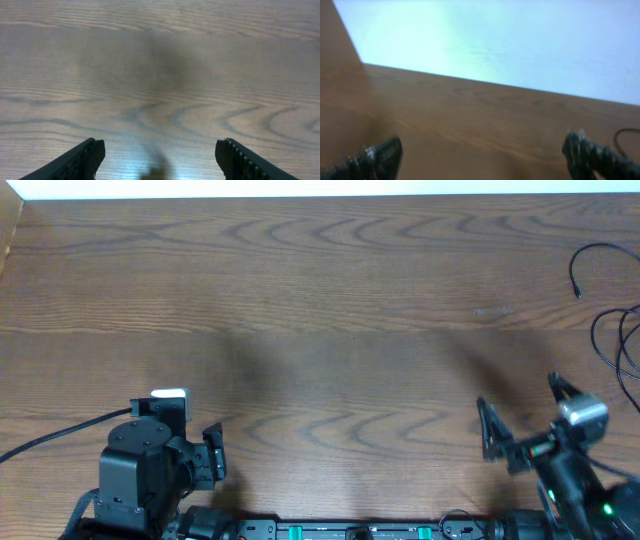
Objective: Untangle cables
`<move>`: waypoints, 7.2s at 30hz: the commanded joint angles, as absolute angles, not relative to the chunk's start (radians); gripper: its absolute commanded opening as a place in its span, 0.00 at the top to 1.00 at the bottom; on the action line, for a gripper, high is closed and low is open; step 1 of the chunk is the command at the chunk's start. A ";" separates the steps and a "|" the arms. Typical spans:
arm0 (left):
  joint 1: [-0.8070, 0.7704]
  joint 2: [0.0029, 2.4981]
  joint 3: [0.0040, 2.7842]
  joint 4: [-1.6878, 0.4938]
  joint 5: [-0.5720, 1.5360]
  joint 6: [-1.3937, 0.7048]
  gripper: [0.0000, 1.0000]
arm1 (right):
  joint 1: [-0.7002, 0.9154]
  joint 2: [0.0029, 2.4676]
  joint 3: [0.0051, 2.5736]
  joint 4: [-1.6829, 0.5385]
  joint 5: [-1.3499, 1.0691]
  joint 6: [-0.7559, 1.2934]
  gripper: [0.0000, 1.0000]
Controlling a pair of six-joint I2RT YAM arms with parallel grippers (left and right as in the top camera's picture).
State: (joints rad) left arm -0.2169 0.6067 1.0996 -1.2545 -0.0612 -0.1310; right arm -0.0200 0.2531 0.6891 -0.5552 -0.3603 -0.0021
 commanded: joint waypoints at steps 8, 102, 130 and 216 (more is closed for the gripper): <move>-0.213 0.606 1.100 -1.248 -0.060 -0.133 0.24 | -0.025 0.310 0.298 -0.062 -0.372 0.022 0.01; -0.213 0.605 0.852 -0.884 -0.056 -0.287 0.23 | -0.025 0.006 0.070 -0.219 -0.235 0.213 0.01; -0.213 0.608 0.350 -0.335 -0.007 -0.308 0.23 | -0.025 0.006 0.070 -0.219 -0.235 0.212 0.01; -0.083 0.004 0.005 -0.074 -0.010 0.000 0.23 | -0.025 0.006 0.070 -0.219 -0.235 0.212 0.01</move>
